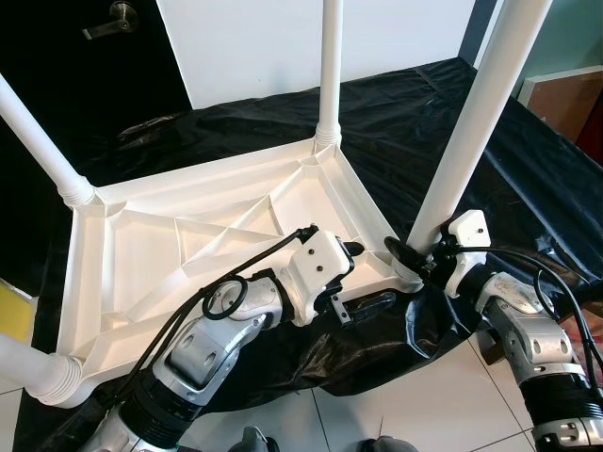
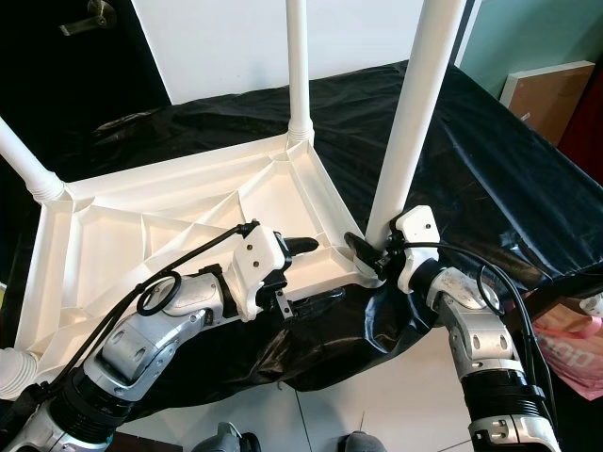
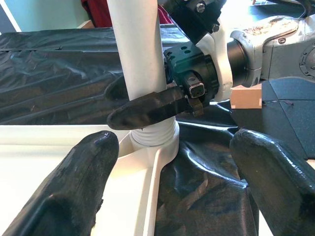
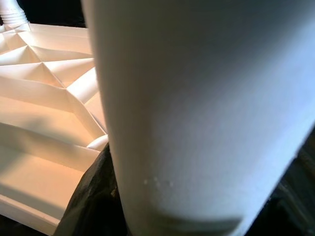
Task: Building children table
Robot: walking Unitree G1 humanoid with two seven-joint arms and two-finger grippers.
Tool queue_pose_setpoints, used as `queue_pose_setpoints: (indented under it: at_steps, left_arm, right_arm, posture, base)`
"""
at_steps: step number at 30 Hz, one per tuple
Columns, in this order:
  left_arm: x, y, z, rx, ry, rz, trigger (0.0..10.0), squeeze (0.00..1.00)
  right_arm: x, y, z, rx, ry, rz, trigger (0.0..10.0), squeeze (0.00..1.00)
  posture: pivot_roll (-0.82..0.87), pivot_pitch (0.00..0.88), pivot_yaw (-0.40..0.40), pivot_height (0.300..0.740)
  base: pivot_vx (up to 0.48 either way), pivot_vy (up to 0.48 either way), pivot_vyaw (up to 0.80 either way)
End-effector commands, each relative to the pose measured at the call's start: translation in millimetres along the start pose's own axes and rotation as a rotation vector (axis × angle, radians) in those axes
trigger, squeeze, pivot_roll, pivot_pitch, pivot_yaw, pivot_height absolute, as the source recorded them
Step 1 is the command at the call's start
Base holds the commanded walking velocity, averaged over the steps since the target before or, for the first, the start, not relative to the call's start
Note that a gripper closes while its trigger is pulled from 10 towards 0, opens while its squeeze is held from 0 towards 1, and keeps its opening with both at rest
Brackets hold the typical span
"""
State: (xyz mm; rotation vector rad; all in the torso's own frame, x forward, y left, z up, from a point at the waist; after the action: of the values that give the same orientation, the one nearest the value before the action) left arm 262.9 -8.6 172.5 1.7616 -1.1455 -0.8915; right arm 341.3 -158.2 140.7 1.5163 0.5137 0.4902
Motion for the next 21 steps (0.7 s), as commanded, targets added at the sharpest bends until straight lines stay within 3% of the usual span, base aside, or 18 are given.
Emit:
queue_pose_setpoints:
  at_steps: [1,10,21]
  left_arm:
    - [-0.6,-2.3,3.8,0.003,-0.039,-0.010,10.0,0.00]
    - [-0.3,-2.6,4.0,0.003,-0.039,-0.011,10.0,0.00]
    - [1.6,-2.5,6.7,-0.001,-0.046,-0.004,10.0,0.00]
  right_arm:
    - [-1.0,-11.1,-0.3,0.026,-0.012,-0.032,10.0,0.00]
    - [0.3,-13.5,2.1,0.048,-0.090,-0.019,10.0,0.00]
    - [1.7,-13.0,5.8,0.091,-0.353,0.031,10.0,0.00]
  posture:
    - [-0.07,0.089,0.057,0.740]
    - [-0.08,0.091,0.054,0.740]
    - [-0.09,0.089,0.047,0.740]
  base:
    - [0.000,0.000,0.00]
    - [0.000,0.000,0.00]
    - [0.000,0.000,0.00]
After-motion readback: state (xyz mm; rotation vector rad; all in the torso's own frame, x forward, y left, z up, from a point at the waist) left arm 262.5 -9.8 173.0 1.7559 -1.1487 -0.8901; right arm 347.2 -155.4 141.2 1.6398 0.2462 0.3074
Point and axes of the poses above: a point about 5 cm out from each wrist's last joint towards the gripper, its own x axis pointing out of the wrist towards the gripper, its own y axis along the axis of the wrist's last joint, z = x × y, the point moved 5 cm from there along x, pointing out of the wrist towards the gripper, and after that the axes turned 10 degrees about x, right-handed, at the moved point
